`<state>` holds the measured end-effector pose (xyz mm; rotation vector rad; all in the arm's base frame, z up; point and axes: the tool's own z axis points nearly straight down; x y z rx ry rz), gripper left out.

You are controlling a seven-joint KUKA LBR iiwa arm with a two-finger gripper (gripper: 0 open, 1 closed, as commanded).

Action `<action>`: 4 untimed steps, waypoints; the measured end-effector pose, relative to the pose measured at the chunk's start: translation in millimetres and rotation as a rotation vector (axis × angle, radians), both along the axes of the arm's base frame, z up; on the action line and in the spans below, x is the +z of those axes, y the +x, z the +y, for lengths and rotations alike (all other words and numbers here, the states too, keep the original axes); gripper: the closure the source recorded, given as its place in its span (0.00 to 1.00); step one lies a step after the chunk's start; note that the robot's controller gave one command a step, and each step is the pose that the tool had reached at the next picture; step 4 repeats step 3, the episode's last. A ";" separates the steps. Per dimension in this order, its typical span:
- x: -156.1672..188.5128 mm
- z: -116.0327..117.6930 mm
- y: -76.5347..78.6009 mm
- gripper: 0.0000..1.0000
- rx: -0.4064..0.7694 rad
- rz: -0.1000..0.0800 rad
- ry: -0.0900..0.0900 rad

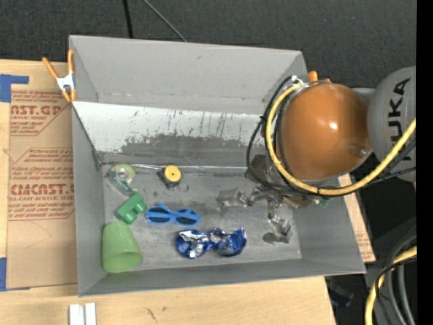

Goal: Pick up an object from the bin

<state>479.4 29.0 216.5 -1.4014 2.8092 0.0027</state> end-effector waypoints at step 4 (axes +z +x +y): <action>11.6 0.9 37.5 1.00 -0.055 -0.009 -0.001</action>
Offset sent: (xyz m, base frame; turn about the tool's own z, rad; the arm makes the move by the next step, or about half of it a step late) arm 0.0014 0.0066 -0.1364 0.0325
